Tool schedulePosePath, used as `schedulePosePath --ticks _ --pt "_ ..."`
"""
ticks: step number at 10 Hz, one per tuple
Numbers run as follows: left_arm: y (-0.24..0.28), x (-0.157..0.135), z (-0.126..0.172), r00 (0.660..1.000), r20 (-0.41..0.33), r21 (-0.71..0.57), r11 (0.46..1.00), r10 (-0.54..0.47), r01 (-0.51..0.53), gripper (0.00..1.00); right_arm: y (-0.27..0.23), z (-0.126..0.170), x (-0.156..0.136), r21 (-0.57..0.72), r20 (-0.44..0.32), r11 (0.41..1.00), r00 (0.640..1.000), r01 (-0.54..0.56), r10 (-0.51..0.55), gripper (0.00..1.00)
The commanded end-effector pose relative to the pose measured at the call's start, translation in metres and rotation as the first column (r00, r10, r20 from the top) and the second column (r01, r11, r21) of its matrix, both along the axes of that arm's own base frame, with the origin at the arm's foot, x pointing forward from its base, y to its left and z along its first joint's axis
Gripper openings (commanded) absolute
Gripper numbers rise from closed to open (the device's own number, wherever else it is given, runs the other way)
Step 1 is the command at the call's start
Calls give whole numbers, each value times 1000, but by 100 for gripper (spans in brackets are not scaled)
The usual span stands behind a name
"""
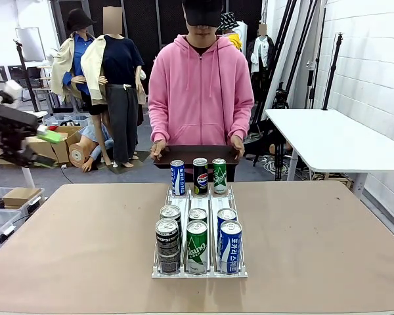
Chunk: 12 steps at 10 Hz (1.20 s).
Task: Retrieve and hand over the desired beverage to the person.
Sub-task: Pick up a can of the same type that the person held from the Automatic Can Dispenser.
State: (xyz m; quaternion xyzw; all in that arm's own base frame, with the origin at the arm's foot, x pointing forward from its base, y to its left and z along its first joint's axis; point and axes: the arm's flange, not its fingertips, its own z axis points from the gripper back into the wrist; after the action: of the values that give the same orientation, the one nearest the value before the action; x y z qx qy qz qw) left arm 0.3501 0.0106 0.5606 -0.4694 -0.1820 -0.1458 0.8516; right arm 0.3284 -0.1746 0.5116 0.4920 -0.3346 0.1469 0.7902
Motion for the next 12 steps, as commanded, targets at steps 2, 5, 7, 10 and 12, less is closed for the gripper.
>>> schedulePosePath --ticks 2,5,7,10,12 --pt "-56 41 14 999 -13 139 989 -41 43 100 0 1 2 25 15 1000 1000 0 -1 100" --pt "-112 55 31 997 1 247 966 -82 79 100 0 1 2 25 15 1000 1000 0 -1 100" --pt "-152 53 33 993 -8 336 935 -114 110 100 0 1 2 25 15 1000 1000 0 -1 100" --pt "-210 40 29 988 -15 475 869 -153 142 100 0 1 2 25 15 1000 1000 0 -1 100" --pt "-242 35 29 989 -2 540 833 -145 123 100 0 1 2 25 15 1000 1000 0 -1 100"
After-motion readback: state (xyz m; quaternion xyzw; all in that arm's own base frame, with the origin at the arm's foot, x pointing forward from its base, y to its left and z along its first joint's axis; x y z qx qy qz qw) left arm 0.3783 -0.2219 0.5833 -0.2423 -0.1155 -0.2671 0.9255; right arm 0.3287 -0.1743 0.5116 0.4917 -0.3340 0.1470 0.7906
